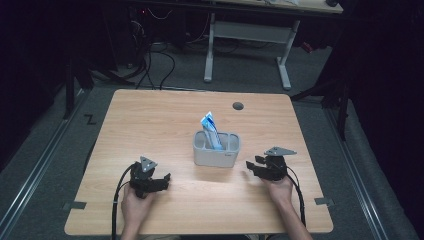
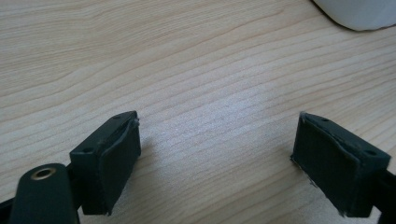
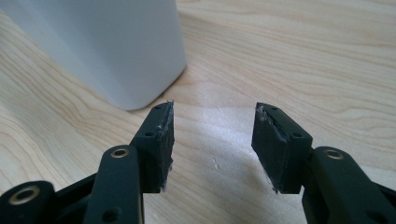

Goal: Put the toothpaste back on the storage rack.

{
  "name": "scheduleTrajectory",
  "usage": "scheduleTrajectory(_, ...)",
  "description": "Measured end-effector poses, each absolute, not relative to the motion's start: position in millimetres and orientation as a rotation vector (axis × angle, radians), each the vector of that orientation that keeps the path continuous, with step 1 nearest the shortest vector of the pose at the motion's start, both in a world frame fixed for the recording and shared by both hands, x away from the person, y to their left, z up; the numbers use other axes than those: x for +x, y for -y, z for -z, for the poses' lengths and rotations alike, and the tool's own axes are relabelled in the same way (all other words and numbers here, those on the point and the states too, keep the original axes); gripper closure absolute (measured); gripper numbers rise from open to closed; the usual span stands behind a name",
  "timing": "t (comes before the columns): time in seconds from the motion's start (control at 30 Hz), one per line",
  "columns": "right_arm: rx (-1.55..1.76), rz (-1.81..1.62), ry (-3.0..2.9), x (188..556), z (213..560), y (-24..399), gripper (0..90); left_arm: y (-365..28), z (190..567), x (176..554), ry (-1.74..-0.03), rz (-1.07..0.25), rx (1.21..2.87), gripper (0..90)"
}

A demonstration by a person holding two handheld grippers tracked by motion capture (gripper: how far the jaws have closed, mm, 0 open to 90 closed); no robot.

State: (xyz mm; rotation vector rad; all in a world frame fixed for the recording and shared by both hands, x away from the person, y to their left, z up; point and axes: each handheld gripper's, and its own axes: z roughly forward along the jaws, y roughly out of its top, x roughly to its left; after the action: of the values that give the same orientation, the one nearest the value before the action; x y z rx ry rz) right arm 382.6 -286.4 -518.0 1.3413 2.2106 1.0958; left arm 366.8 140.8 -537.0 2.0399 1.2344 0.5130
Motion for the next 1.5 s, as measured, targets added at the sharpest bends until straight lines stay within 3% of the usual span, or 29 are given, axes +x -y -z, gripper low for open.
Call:
scheduleTrajectory(0.93, 1.301, -1.007, -2.227, 386.4, 530.5, 273.4, 48.4, -140.8, 536.9, 366.8, -1.234, -0.513, 2.042, 15.4)
scheduleTrajectory(1.3, 1.275, -0.943, -2.217, 386.0, 531.2, 270.0, 40.4, -140.7, 537.1, 366.7, -1.234, -0.514, 2.038, 15.4)
scheduleTrajectory(1.5, 1.276, -0.94, -2.218, 385.8, 531.1, 270.0, 40.3, -140.6, 537.1, 366.7, -1.234, -0.514, 2.038, 15.4)
